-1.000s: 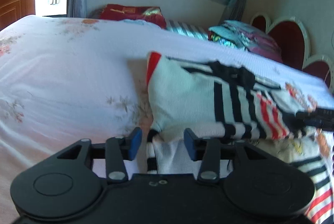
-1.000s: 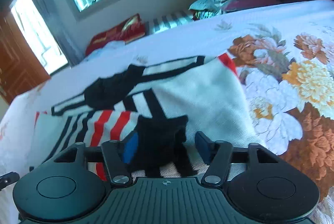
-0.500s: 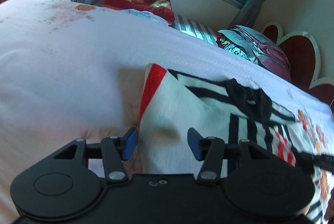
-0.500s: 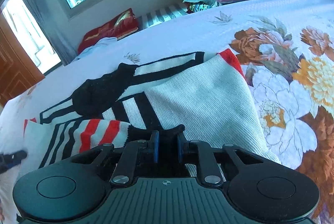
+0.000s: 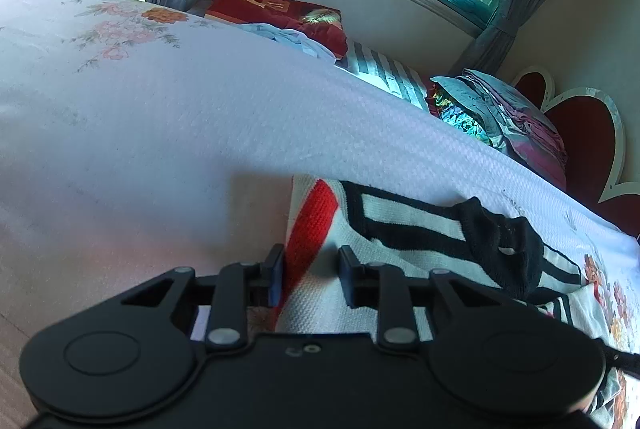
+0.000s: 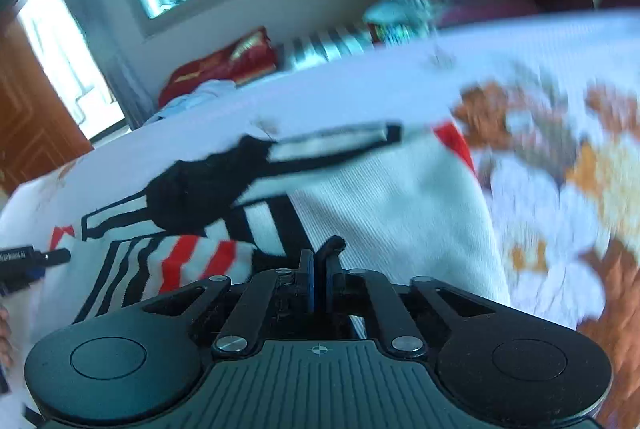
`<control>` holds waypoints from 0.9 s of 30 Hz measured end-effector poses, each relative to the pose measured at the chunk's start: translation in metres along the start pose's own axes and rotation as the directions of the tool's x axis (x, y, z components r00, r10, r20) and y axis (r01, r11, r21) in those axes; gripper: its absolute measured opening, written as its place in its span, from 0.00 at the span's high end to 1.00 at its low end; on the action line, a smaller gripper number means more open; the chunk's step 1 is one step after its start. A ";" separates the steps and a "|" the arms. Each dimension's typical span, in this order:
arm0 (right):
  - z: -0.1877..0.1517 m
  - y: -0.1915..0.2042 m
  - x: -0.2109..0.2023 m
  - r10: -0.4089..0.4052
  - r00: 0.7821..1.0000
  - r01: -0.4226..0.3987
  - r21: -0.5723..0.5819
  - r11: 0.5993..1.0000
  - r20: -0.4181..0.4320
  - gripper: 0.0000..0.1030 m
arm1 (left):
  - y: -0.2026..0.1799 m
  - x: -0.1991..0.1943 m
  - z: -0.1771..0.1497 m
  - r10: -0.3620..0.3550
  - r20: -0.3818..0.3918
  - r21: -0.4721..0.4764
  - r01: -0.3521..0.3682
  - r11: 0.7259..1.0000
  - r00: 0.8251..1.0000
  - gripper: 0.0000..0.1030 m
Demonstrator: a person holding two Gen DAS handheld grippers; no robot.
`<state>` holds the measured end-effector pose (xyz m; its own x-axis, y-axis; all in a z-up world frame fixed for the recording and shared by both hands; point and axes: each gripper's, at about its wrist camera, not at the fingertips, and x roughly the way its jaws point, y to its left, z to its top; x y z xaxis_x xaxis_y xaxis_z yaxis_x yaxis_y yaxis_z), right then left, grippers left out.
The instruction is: Fold small clothes
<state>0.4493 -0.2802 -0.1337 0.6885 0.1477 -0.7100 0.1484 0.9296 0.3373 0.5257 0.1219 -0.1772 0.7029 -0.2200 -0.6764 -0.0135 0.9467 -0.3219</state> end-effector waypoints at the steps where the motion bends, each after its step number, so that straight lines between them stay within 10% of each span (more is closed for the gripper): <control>1: -0.001 -0.005 0.002 -0.003 1.000 0.003 0.019 1.000 -0.010 0.62 | 0.000 0.001 0.000 0.002 0.002 0.001 -0.002 1.000 1.000 0.69; 6: -0.001 -0.003 0.004 0.021 1.000 -0.020 0.006 1.000 -0.010 0.54 | 0.001 0.006 0.001 0.007 0.005 0.002 -0.007 1.000 1.000 0.68; 10: -0.004 0.015 0.008 -0.007 1.000 0.005 -0.082 0.997 -0.015 0.97 | -0.004 0.007 0.000 0.019 0.014 0.030 -0.020 0.999 1.000 0.75; 17: -0.008 0.013 -0.019 -0.065 0.991 0.081 -0.140 0.987 0.119 0.97 | -0.010 0.003 0.000 0.032 0.065 0.052 -0.035 0.998 0.997 0.85; 27: -0.013 0.000 -0.005 -0.105 0.994 0.109 -0.112 0.988 0.035 0.97 | -0.004 0.011 0.004 0.093 0.052 0.036 -0.095 0.995 0.994 0.71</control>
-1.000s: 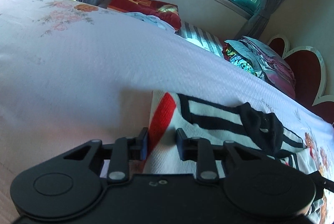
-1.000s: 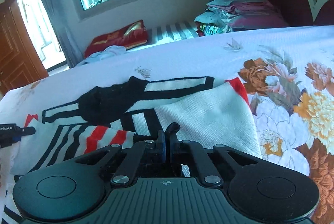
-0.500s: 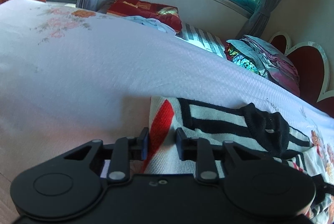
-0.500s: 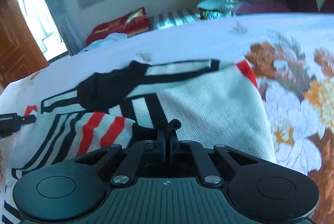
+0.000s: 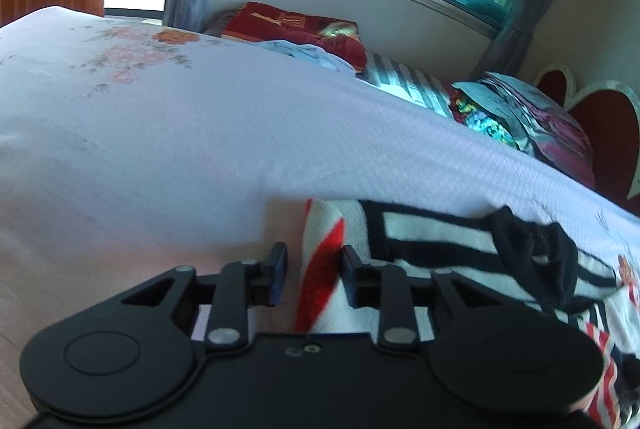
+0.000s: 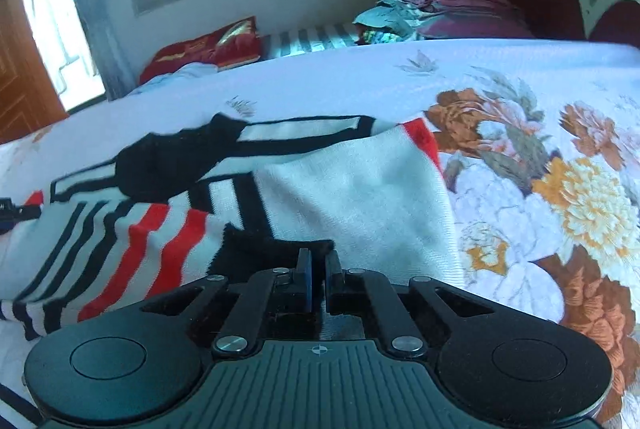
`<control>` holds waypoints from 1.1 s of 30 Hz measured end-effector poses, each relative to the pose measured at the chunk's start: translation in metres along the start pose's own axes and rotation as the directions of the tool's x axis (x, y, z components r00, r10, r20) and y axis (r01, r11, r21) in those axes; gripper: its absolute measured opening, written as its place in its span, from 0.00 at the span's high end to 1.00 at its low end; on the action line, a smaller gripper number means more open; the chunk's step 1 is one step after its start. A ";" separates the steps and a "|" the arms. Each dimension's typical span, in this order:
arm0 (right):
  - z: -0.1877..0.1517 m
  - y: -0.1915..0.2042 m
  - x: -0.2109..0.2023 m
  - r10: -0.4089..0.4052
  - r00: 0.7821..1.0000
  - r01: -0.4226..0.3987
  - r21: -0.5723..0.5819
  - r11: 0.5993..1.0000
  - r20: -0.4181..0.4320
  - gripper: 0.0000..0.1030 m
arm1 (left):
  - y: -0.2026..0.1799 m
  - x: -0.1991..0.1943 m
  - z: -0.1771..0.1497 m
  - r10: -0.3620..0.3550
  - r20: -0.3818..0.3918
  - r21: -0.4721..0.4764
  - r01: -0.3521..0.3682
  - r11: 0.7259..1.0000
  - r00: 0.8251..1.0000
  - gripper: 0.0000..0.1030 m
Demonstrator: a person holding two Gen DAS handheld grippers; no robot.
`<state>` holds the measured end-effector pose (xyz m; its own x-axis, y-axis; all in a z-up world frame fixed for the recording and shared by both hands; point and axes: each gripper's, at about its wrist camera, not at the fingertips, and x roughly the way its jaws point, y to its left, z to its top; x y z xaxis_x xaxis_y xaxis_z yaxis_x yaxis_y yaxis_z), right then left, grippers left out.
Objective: Fold small clothes
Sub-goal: 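Open both tools and smooth the folded side flat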
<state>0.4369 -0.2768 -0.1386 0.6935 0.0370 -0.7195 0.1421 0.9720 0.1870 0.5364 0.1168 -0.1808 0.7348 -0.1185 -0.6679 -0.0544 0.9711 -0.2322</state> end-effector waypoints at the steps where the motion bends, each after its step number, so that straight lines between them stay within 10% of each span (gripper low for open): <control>1: 0.002 -0.003 -0.004 -0.003 1.000 0.002 0.026 1.000 0.019 0.97 | 0.000 -0.002 0.001 -0.004 0.000 -0.005 0.004 1.000 1.000 0.71; 16: 0.010 0.039 -0.013 0.103 0.994 -0.100 -0.069 0.993 0.046 0.96 | -0.030 -0.054 -0.011 -0.081 0.048 0.084 0.077 0.993 0.996 0.72; 33: -0.005 0.038 -0.003 0.071 0.997 -0.074 -0.098 0.992 -0.036 0.86 | -0.050 -0.054 -0.050 -0.074 -0.067 0.119 0.082 0.990 0.995 0.72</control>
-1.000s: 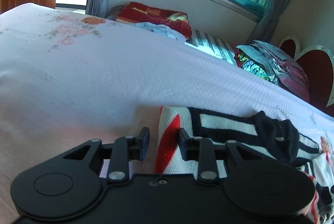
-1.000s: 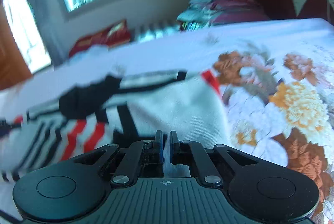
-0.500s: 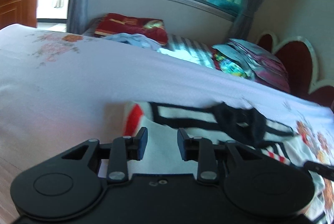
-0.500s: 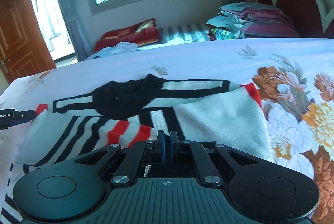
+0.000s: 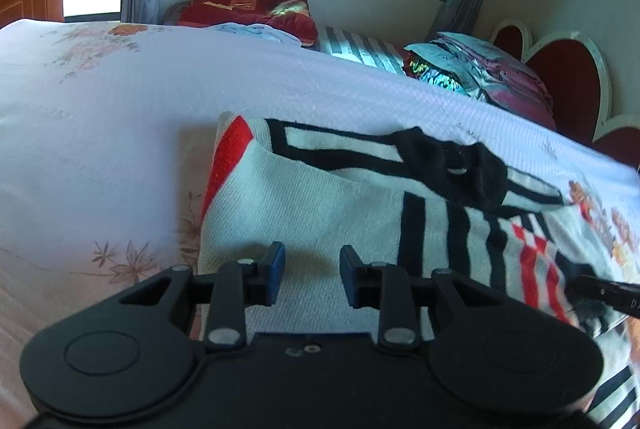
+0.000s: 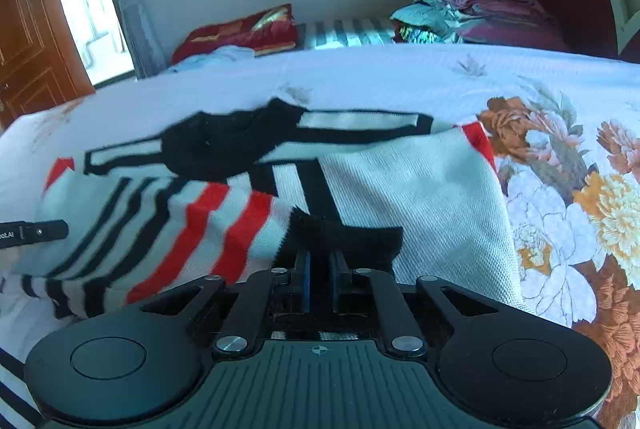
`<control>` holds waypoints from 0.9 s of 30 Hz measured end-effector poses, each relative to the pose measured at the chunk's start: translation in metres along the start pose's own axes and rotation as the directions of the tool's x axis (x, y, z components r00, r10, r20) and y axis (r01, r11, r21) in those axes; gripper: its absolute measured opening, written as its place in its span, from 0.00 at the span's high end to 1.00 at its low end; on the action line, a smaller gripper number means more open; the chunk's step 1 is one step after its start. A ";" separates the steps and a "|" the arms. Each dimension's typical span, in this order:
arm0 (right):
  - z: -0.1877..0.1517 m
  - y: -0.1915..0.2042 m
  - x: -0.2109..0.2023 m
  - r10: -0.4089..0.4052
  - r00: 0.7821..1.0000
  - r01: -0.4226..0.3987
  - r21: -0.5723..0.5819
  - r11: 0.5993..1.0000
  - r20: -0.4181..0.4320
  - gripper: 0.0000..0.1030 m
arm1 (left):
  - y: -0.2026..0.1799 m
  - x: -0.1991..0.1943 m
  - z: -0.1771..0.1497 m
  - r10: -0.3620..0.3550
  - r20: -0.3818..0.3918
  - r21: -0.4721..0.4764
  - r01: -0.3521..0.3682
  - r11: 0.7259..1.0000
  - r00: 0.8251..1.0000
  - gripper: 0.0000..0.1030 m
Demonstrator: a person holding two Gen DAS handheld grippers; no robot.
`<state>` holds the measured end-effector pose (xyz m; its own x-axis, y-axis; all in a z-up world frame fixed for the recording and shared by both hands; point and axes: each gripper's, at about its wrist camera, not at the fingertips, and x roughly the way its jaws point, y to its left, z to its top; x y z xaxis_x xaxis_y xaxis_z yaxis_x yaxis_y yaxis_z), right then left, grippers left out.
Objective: Fold small clothes
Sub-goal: 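Open both tools and smooth the folded side flat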
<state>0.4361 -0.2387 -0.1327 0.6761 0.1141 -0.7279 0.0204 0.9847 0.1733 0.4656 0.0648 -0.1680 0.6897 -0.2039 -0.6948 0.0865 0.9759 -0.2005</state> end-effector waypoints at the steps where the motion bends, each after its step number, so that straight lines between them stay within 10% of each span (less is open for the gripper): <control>1: 0.000 0.002 -0.003 0.007 1.000 -0.007 0.000 1.000 0.008 0.76 | -0.001 -0.002 0.000 -0.002 0.001 0.000 0.002 1.000 1.000 0.72; 4: 0.000 0.014 -0.009 0.024 0.999 -0.023 -0.032 0.999 0.027 0.52 | -0.007 -0.010 -0.003 -0.020 0.003 0.008 0.020 1.000 1.000 0.72; 27: -0.019 0.017 -0.029 0.001 1.000 0.000 -0.080 0.997 0.014 0.52 | -0.032 -0.048 -0.048 -0.027 -0.003 0.106 0.027 0.994 1.000 0.71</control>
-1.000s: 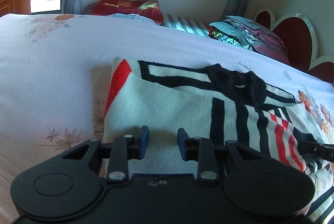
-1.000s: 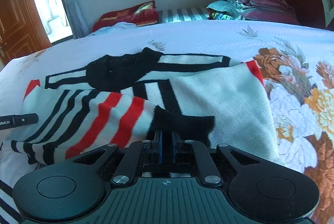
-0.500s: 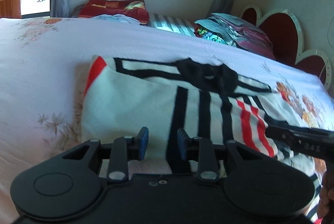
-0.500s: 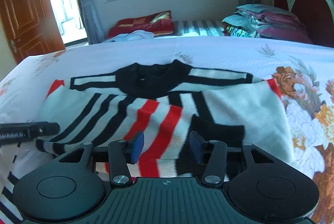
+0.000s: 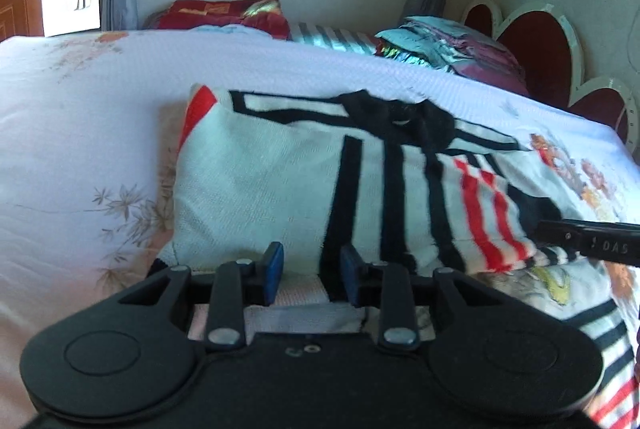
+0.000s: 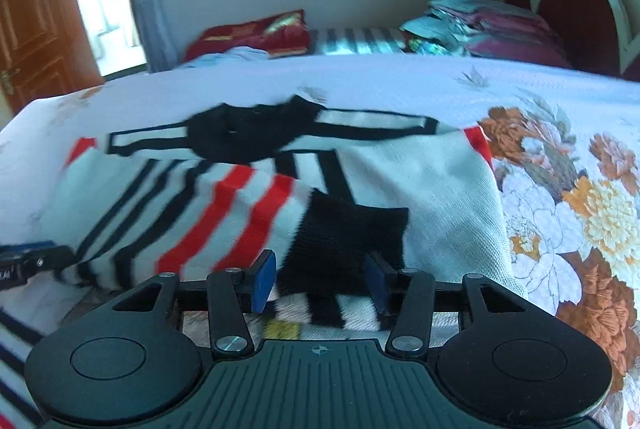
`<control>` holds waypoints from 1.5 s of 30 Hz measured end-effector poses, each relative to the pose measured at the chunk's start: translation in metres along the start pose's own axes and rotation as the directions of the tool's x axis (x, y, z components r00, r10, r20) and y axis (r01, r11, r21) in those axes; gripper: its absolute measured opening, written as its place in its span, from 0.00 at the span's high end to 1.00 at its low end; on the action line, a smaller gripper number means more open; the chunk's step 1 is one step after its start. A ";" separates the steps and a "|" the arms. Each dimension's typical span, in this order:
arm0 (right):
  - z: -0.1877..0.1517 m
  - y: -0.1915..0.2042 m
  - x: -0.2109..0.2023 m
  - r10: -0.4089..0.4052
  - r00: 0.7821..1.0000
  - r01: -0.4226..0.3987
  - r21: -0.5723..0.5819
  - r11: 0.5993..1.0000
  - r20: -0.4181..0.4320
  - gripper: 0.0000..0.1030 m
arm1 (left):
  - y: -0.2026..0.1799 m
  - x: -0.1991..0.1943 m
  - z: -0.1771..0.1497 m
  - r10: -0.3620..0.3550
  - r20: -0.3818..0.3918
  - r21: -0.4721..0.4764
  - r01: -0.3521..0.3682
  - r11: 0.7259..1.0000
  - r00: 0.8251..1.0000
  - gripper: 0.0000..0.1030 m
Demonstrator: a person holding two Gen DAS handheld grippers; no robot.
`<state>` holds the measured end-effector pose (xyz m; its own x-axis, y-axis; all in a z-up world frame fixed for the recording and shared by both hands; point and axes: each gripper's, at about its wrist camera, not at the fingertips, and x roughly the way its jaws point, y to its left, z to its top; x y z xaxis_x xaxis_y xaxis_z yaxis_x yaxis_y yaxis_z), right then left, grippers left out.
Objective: Fold small clothes
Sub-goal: 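Open both tools and smooth the folded side flat, then move both open tools to the black hem band of the sweater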
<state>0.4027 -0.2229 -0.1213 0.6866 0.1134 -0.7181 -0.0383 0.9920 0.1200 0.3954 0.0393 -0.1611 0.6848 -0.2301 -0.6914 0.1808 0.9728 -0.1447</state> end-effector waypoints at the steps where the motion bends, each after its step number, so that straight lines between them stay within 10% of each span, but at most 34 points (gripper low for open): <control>1: -0.002 0.004 -0.005 0.015 1.000 -0.015 -0.015 1.000 0.003 0.52 | -0.003 -0.005 -0.001 -0.008 0.003 0.008 0.008 1.000 1.000 0.69; 9: -0.036 0.048 -0.022 0.147 0.987 -0.153 -0.098 0.983 -0.065 0.52 | -0.040 -0.024 -0.034 -0.091 -0.053 0.055 0.093 0.994 0.994 0.69; 24: -0.075 -0.002 -0.047 0.054 0.994 -0.066 -0.133 0.989 -0.090 0.52 | -0.040 -0.047 -0.080 0.020 -0.079 0.061 -0.015 0.998 0.997 0.69; 33: -0.080 0.023 -0.066 0.215 0.973 -0.224 -0.139 0.965 -0.080 0.52 | -0.078 -0.058 -0.084 -0.009 -0.067 0.015 0.010 1.000 0.998 0.66; 45: -0.110 0.009 -0.078 0.104 0.990 -0.119 -0.168 0.979 -0.092 0.52 | -0.063 -0.074 -0.111 0.032 -0.107 0.050 -0.027 0.998 0.994 0.65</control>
<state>0.2684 -0.2168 -0.1395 0.6089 0.2207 -0.7619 -0.2408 0.9666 0.0876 0.2547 -0.0024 -0.1789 0.6107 -0.1947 -0.7676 0.1974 0.9761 -0.0906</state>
